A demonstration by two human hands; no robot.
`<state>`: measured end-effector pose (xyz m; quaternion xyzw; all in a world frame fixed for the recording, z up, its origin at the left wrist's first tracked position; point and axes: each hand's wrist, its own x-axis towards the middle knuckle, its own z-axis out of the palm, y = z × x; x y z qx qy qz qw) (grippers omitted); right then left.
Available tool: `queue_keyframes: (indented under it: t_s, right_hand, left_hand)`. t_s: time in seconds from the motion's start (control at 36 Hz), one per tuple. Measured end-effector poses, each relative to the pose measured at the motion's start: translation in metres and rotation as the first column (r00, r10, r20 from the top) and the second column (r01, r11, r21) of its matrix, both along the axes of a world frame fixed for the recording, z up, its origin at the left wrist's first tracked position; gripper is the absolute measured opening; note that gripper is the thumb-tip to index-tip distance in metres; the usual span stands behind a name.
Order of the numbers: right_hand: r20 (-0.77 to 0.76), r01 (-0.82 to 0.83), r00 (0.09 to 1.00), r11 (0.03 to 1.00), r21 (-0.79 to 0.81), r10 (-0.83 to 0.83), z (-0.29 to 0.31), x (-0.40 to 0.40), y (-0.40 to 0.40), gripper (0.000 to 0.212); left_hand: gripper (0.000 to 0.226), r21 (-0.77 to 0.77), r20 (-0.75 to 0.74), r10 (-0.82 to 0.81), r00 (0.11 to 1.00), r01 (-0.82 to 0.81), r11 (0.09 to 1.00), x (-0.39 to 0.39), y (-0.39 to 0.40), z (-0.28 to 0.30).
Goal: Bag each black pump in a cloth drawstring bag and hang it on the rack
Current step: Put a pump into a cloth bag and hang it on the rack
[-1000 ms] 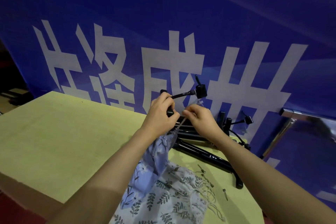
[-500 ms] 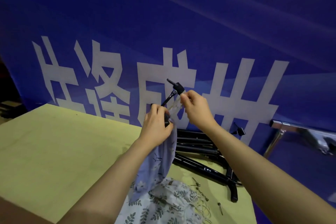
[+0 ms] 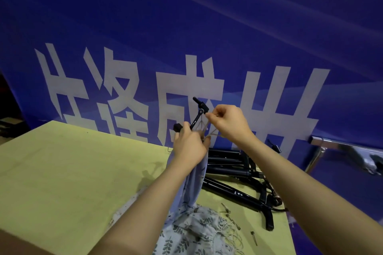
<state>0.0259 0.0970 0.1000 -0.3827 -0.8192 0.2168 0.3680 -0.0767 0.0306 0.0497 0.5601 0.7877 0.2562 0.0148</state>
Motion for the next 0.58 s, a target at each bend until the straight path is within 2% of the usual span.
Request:
queue_keyframes:
  t_s: [0.11,0.25,0.39,0.47,0.58]
  right_hand:
    - [-0.071,0.034,0.997,0.995,0.092,-0.027,-0.006,0.002,-0.003,0.030]
    - [-0.240,0.024,0.971,0.998,0.054,-0.010,-0.004,0.002,-0.006,0.033]
    - [-0.324,0.009,0.946,0.998,-0.055,-0.026,0.000,0.010,-0.003,0.035]
    - [-0.350,0.000,0.937,0.997,-0.073,-0.025,0.002,0.018,-0.005,0.036]
    - [-0.459,0.013,0.887,0.997,-0.073,-0.045,0.009,0.030,-0.011,0.035]
  left_hand:
    - [0.035,0.008,-0.089,-0.010,0.996,0.011,1.000,0.000,0.002,-0.004]
    - [0.038,-0.002,-0.147,-0.018,0.989,0.018,1.000,0.000,0.001,-0.008]
    - [0.044,-0.018,-0.093,-0.031,0.995,0.029,0.999,0.003,0.002,-0.009]
    - [0.042,-0.008,-0.037,-0.037,0.999,0.036,0.999,0.008,0.002,-0.006]
    - [0.040,0.043,-0.060,-0.012,0.998,0.015,0.999,0.022,-0.003,0.005]
